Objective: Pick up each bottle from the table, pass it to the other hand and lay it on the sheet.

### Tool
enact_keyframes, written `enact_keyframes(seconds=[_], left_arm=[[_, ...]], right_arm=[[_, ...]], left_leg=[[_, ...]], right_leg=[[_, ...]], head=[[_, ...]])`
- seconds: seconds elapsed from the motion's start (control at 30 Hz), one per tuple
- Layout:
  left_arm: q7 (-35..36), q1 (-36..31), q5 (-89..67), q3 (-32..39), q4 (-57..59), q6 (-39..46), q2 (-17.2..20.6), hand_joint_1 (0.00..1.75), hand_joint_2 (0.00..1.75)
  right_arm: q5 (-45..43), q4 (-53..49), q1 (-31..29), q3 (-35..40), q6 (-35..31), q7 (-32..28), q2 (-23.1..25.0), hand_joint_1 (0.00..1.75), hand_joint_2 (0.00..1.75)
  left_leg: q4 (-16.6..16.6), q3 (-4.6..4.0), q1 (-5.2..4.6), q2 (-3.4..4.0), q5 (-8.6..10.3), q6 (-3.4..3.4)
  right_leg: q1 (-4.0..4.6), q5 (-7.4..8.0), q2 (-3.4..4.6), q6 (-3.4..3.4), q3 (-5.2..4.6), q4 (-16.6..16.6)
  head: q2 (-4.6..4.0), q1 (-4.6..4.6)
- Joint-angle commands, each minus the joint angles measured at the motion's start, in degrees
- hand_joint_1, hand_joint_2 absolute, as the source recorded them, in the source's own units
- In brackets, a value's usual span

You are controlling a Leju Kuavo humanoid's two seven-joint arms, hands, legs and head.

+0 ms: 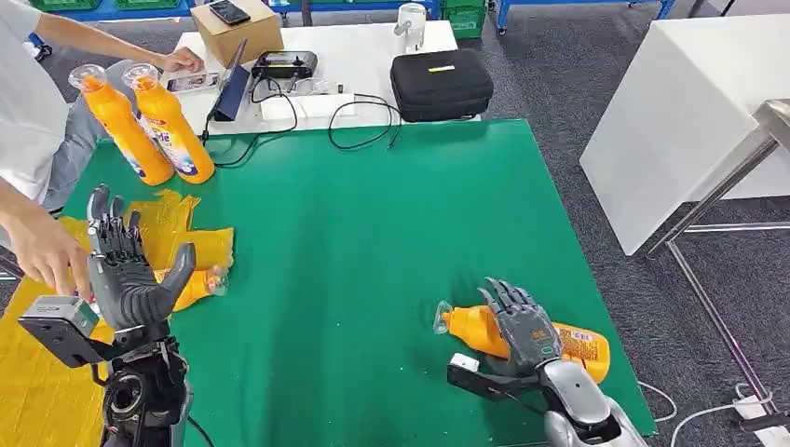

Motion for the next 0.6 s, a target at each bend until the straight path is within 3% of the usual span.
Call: enact_keyframes(seconds=[0.03,0.6], left_arm=[[0.0,-0.9,0.0,2.9,2.3,-0.4,-1.2,0.00,1.75],[0.1,-1.1,0.0,2.9,2.9,-0.6,-1.1,0.00,1.75]], right_arm=[[-1.8,-3.0,1.6,-4.5,2.5,1.2,-4.1,0.00,1.75],[-2.1,-1.8,1.7,-5.9,3.5,1.1,-4.5,0.00,1.75]], left_leg=[[0.1,-0.04,0.03,-0.11,-0.06,0.00],[0.0,-0.08,0.01,-0.07,-0.05,-0.01]], right_leg=[[0.02,-0.05,-0.12,0.05,0.03,0.0],[0.00,-0.02,-0.09,0.03,-0.01,-0.1]], head=[[0.02,0.00],[0.02,0.00]])
